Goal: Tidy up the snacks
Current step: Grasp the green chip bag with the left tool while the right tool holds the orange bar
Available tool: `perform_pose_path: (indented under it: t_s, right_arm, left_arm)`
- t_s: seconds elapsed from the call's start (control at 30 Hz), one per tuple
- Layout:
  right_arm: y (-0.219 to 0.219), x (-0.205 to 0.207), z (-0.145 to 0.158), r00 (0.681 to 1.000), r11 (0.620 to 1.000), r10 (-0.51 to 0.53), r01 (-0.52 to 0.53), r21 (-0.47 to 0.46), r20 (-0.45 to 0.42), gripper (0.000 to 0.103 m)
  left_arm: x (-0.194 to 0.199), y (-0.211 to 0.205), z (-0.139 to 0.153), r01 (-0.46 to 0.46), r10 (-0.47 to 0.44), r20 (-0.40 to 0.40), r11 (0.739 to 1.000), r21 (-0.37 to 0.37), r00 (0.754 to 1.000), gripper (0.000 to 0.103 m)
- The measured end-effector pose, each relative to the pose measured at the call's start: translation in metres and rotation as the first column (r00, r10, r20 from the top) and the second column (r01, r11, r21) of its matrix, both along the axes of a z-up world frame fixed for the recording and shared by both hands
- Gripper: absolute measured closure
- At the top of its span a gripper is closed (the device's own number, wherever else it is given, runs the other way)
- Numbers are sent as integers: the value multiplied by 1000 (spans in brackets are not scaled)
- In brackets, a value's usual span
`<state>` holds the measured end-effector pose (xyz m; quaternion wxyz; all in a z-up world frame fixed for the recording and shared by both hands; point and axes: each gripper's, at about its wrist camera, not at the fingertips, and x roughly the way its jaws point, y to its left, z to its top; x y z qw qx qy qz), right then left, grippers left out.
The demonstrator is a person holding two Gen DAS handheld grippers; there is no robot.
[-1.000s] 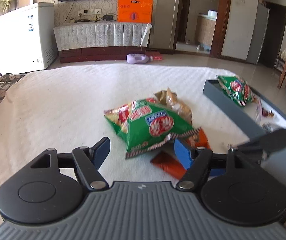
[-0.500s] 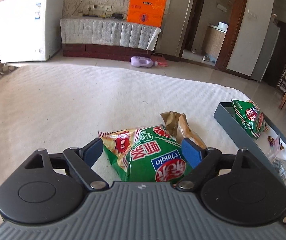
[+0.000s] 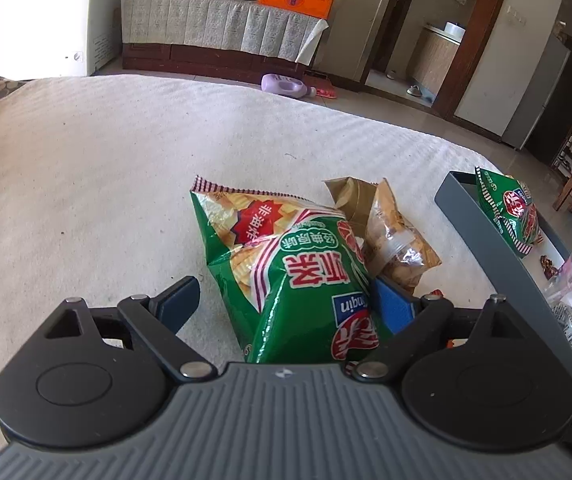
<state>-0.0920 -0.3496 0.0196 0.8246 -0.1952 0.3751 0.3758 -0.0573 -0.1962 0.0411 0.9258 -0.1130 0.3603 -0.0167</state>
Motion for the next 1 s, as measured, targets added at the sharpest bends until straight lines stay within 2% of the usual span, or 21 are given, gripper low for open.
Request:
perform_pose_path:
  t_s: [0.07, 0.23, 0.43, 0.6, 0.8, 1.0]
  right_arm:
    - [2, -1, 0, 1000, 1000, -1, 1, -5, 10, 79]
    - [5, -4, 1, 1000, 1000, -8, 8, -7, 28, 80]
    - [-3, -6, 5, 998, 999, -43, 42, 24, 45, 80]
    - [-9, -8, 8, 997, 997, -67, 65, 46, 44, 80]
    - [-17, -15, 17, 995, 994, -81, 77, 81, 53, 80]
    - [-34, -21, 28, 992, 984, -109, 100, 146, 60, 80]
  left_arm:
    - [-2, 0, 1, 18, -18, 12, 1000, -14, 1000, 27]
    - [-11, -3, 6, 30, -30, 26, 1000, 9, 999, 40]
    - [-30, 7, 17, -32, 27, 47, 994, 106, 999, 42]
    - [-50, 12, 24, -71, 57, 67, 970, 231, 996, 42]
    - [-74, 3, 25, -62, 33, 91, 939, 339, 995, 42]
    - [-92, -9, 25, -38, -1, 103, 924, 380, 995, 43]
